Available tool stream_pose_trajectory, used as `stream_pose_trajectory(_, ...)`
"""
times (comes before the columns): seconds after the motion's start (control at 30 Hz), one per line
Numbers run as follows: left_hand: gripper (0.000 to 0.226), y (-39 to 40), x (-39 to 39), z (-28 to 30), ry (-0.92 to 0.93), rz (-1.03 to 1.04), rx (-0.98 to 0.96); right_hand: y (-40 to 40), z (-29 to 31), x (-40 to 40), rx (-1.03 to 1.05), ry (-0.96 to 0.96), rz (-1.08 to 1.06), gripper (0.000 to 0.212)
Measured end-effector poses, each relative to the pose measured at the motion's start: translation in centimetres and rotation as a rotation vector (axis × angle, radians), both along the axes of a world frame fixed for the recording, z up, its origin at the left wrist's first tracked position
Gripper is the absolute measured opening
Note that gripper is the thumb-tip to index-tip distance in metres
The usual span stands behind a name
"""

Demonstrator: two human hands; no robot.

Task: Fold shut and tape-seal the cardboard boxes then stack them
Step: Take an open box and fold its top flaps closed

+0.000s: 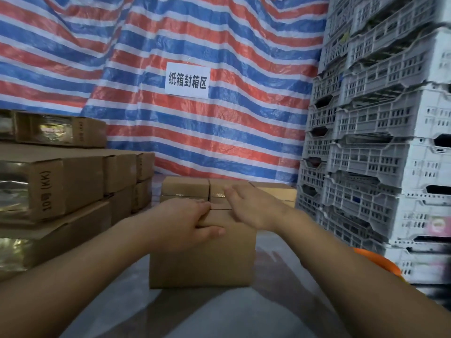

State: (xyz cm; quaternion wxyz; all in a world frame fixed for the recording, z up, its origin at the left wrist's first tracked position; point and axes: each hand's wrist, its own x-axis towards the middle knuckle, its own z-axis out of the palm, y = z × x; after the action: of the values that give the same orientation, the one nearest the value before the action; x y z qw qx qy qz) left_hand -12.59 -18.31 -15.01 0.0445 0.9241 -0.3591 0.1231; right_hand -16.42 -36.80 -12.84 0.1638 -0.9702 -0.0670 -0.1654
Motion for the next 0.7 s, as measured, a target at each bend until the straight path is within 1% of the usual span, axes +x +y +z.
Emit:
stream_pose_trajectory(0.03,0.074,0.1,0.1,-0.2,-0.008,0.01,0.008,-0.9,0.1,-0.2,-0.099,-0.085,-0.093,0.04)
stream_pose_trajectory(0.07,0.076,0.1,0.2,-0.3,-0.016,0.014,0.008,-2.1,0.3,-0.6,-0.213,-0.125,-0.199,0.034)
stream_pose_trajectory(0.1,0.077,0.1,0.2,-0.4,-0.027,0.012,0.005,-3.4,0.5,-1.0,-0.302,-0.085,-0.297,0.031)
stream_pose_trajectory(0.13,0.078,0.1,0.3,-0.5,-0.035,0.008,0.002,-4.8,0.6,-1.5,-0.37,0.011,-0.377,0.031)
stream_pose_trajectory(0.2,0.079,0.2,0.4,-0.5,-0.05,-0.003,0.0,-7.6,0.3,-2.7,-0.468,0.209,-0.487,0.051)
stream_pose_trajectory(0.23,0.081,0.3,0.5,-0.5,-0.058,-0.012,-0.008,-8.9,0.0,-3.3,-0.486,0.268,-0.521,0.061)
stream_pose_trajectory(0.33,0.095,0.3,0.5,-0.6,-0.083,-0.035,-0.022,-12.6,-2.1,-4.8,-0.487,0.386,-0.596,0.074)
stream_pose_trajectory(0.4,0.104,0.2,0.5,-0.7,-0.111,-0.036,-0.014,-14.8,-3.9,-5.4,-0.47,0.476,-0.656,0.073)
stream_pose_trajectory(0.43,0.106,0.1,0.5,-0.7,-0.126,-0.035,-0.009,-15.9,-4.7,-5.6,-0.453,0.487,-0.691,0.073)
stream_pose_trajectory(0.53,0.102,0.2,0.4,-0.8,-0.128,-0.043,-0.026,-18.0,-6.4,-6.1,-0.344,0.407,-0.73,0.07)
stream_pose_trajectory(0.63,0.094,0.3,0.3,-0.9,-0.117,-0.053,-0.04,-18.2,-7.4,-6.1,-0.313,0.307,-0.715,0.059)
stream_pose_trajectory(0.7,0.092,0.2,0.2,-0.9,-0.107,-0.05,-0.042,-17.9,-7.9,-6.0,-0.289,0.251,-0.712,0.053)
